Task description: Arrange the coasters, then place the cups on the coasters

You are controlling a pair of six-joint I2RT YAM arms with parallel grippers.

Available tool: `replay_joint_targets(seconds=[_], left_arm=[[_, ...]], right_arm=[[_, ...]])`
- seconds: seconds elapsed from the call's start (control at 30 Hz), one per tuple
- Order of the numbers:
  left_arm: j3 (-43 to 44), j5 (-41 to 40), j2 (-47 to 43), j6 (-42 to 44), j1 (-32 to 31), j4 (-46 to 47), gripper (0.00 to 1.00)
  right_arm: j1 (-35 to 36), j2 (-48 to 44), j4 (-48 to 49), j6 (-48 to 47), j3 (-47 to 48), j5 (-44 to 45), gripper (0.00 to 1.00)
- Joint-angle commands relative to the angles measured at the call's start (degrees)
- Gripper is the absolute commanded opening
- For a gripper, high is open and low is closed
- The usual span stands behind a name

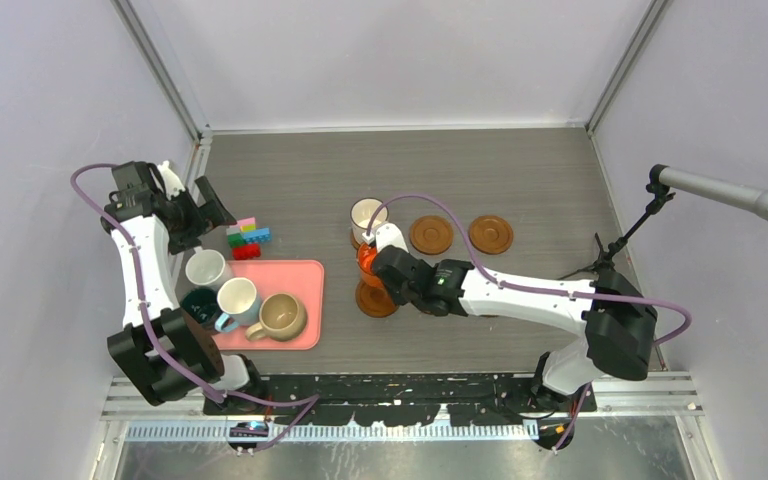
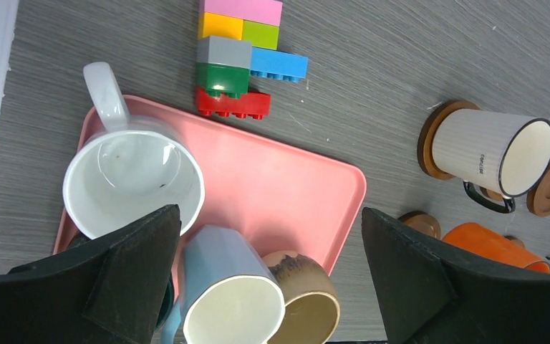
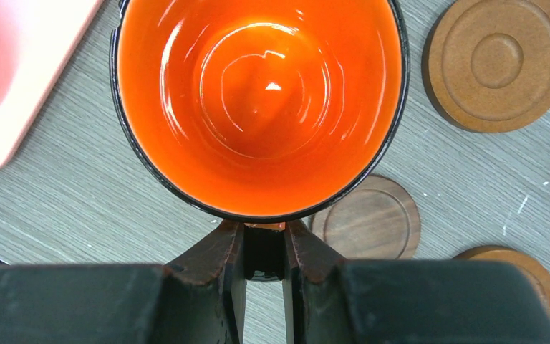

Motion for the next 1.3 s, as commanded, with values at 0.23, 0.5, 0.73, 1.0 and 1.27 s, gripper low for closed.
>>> replay_joint_targets(seconds=[0.23,0.5,0.73,1.0,1.27], left_arm=[[0.7,-1.3,-1.2,-0.1,0.5,2.1,1.00],[-0.3,-2.1,-1.9,0.0,0.6,2.5,1.00],[0.1,-2.0,-2.0,0.0,0.6,2.1,1.00],[0.0,-2.1,-2.3,0.1,0.6,1.8,1.00],[0.2,-2.0,-2.0,0.3,0.5,1.5,1.00]], right_arm=[[2.9,-1.2,9.3,1.6,-1.9,3.2,0.00],[4.6,0.3,9.5,1.4,-2.4,4.3,0.00],[4.6,2.3,9.3,1.9,-1.6,6.0,0.00],[4.6,3.8,7.8,3.6,-1.2,6.2,0.00],[4.5,3.5,5.3,5.5,-1.3,4.4,0.02]])
